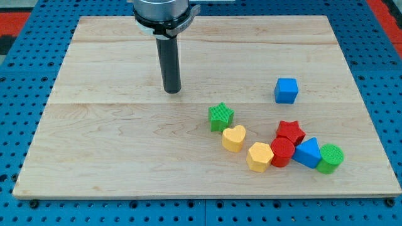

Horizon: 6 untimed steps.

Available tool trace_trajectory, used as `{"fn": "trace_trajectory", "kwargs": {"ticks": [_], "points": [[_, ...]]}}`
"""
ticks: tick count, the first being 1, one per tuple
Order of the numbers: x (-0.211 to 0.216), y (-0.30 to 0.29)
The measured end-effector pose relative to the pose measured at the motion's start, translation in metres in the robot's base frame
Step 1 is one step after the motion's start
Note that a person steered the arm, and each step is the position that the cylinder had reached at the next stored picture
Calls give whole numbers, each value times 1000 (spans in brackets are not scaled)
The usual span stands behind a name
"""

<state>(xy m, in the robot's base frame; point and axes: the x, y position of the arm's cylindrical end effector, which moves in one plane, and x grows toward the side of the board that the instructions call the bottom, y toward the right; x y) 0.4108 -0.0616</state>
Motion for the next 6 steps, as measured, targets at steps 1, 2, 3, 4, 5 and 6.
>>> {"fn": "trace_trajectory", "kwargs": {"ticks": [1, 2, 3, 4, 5, 6], "points": [[0, -37], [29, -36], [68, -32], [128, -5], [132, 17], [99, 77]]}}
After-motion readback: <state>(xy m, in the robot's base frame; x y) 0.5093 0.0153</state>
